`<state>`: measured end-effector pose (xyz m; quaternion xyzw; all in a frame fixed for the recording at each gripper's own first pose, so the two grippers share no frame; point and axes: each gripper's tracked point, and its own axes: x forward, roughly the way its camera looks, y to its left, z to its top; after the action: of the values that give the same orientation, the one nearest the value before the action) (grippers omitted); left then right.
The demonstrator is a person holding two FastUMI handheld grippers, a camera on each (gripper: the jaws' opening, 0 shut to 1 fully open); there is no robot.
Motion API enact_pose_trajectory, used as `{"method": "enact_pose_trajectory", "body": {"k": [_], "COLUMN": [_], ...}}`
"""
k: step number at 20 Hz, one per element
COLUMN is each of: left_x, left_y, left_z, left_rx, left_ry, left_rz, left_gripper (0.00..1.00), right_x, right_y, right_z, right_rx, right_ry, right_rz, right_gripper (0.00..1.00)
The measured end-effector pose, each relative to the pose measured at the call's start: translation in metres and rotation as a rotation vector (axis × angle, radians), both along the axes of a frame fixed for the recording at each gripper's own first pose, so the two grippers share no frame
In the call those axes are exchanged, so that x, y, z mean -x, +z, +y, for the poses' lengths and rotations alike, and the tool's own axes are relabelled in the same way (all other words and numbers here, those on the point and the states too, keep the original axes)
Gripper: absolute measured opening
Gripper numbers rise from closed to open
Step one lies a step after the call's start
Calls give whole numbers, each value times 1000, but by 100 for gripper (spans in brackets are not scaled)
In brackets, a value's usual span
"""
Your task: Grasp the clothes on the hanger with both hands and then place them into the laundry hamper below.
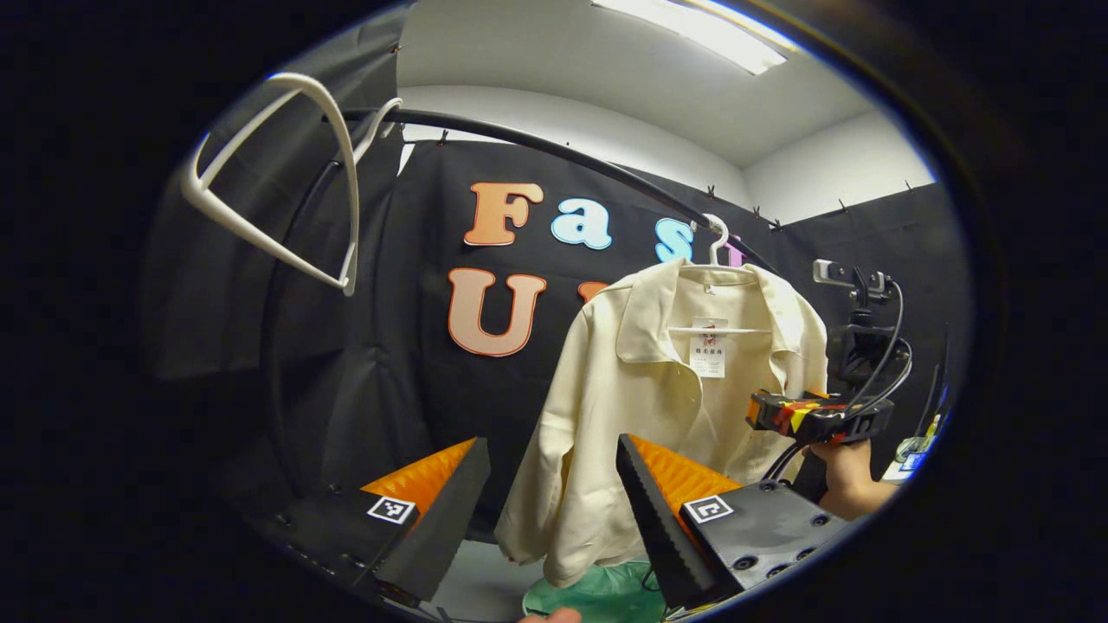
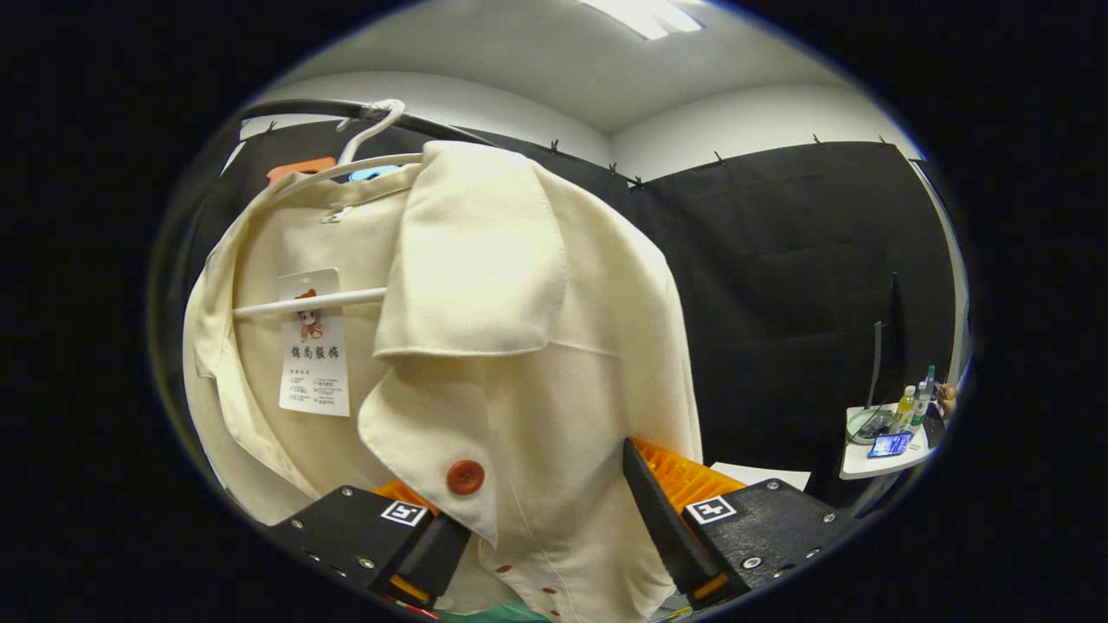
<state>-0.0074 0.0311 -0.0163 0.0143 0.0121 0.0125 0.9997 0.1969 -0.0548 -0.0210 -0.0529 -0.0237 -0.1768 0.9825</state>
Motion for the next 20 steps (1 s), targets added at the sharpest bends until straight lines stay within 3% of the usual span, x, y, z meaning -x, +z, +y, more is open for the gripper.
{"method": "enact_pose_trajectory", "body": {"k": [3, 5, 6, 7, 8, 10, 15, 17, 18, 20], "left_x": [-10, -18, -23, -29, -36, -55, -112, -134, -143, -157], "left_y": [-3, -7, -7, -8, -10, -15, -26, -34, -39, -52], "left_z": [-30, -56, -69, -81, -91, -112, -159, -165, -164, -153], "left_rx": [2, 12, 21, 30, 35, 36, 27, -5, -28, -86], "left_ry": [-20, -55, -71, -84, -95, -113, -97, -51, -17, 73], "left_rz": [-21, -23, -29, -34, -35, -34, -63, -86, -95, -109], "left_gripper": [97, 96, 96, 96, 96, 96, 97, 97, 92, 97], "right_x": [0, 3, 6, 10, 15, 25, 50, 56, 58, 59], "right_y": [4, 11, 14, 18, 22, 31, 40, 39, 39, 39], "right_z": [-7, -19, -27, -35, -40, -43, -39, -37, -36, -34], "right_rx": [9, 16, 20, 21, 16, 9, 14, 12, 13, 11], "right_ry": [112, 172, 192, 208, 229, 279, 383, 411, 425, 452], "right_rz": [-1, -7, -10, -14, -18, -28, -34, -35, -37, -37], "right_gripper": [84, 70, 49, 39, 20, 6, 2, 2, 2, 2]}}
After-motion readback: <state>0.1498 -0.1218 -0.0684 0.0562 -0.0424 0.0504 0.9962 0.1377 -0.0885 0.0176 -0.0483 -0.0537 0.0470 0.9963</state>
